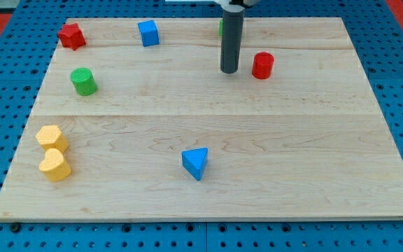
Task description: Place the green star to the top center
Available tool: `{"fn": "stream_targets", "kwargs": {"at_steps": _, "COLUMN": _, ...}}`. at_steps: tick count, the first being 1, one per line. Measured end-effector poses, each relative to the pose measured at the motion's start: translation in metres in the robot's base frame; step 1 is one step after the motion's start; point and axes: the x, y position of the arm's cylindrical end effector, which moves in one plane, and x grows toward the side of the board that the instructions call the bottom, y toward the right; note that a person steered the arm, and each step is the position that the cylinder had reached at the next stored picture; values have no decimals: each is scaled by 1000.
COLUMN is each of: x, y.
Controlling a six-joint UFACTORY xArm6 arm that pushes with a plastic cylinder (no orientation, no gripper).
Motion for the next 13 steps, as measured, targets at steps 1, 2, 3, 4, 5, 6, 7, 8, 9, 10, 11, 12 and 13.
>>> {"fn": "stream_targets", "kwargs": {"at_steps": 1, "x": -9, "y": 39}}
{"fn": "stream_targets", "kwargs": {"at_steps": 2, "x": -11, "y": 50}}
{"fn": "stream_targets", "kwargs": {"at_steps": 3, "x": -23, "y": 47}}
{"fn": "stream_targets", "kwargs": {"at_steps": 4, "x": -33, "y": 42}}
{"fn": "stream_targets", "kwargs": {"at_steps": 5, "x": -39, "y": 39}}
{"fn": "stream_targets", "kwargs": {"at_steps": 6, "x": -41, "y": 37}}
{"fn": "stream_targets", "kwargs": {"at_steps": 7, "x": -41, "y": 37}}
{"fn": "stream_targets", "kwargs": {"at_steps": 8, "x": -41, "y": 37}}
{"fn": "stream_targets", "kwargs": {"at_steps": 9, "x": -47, "y": 40}}
{"fn": "stream_targets", "kwargs": {"at_steps": 10, "x": -53, "y": 70}}
{"fn": "stream_targets", "kwargs": {"at_steps": 11, "x": -54, "y": 109}}
{"fn": "stream_targets", "kwargs": {"at_steps": 12, "x": -53, "y": 114}}
{"fn": "stream_targets", "kwargs": {"at_steps": 13, "x": -32, "y": 110}}
